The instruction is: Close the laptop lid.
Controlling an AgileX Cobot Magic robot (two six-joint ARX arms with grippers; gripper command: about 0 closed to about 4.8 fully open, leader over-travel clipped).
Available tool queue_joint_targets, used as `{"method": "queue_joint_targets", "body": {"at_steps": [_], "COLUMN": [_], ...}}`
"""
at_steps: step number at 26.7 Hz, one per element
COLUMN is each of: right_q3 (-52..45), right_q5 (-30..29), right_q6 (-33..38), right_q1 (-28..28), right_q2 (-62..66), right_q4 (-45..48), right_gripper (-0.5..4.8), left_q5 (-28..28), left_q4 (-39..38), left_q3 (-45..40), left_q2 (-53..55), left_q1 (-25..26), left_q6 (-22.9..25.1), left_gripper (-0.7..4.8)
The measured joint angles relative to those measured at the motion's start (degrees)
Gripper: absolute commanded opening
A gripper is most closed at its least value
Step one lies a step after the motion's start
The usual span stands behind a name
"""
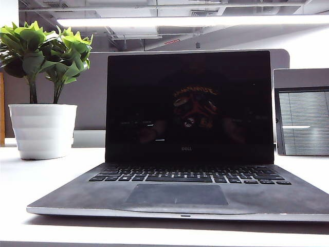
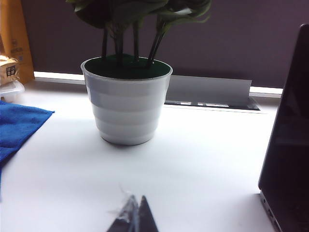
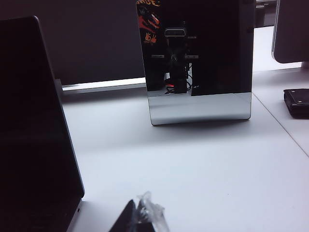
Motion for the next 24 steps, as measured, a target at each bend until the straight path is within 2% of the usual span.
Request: {"method": "queue_joint_targets", "body": {"at_steps": [11,14,18,22,24], "right_q3": [0.0,0.0,0.0,0.0,0.02], "right_q5": [0.0,-0.02,-0.77,-0.9,-0.87], "right_q6": [0.0,0.24,1.44,6.71,9.29], "right_q1": [0.0,0.0,0.0,0.02,0.02], "right_q2": [0.0,0.0,0.0,0.0,-0.02], "right_q4": [0.02,0.68,6.38,15.1,18.75], "right_gripper": [-0.04,-0.04,-0.04,-0.01,-0.01], "left_q5": [0.0,0.0,0.0,0.02,0.28], "left_q4": [0.04,2.08,10.73,19.82,22.03], "left_q3": [0.0,0.0,0.0,0.13,0.68], "left_q2": [0.0,0.02,0.02,0.0,0.0], "left_q1": [0.0,0.0,0.0,0.0,0.0], "left_q6": [0.0,-1.03,-8.44,-18.47,-21.84], "left_gripper": [-0.05,-0.05,-0.05,-0.05,-0.05]}}
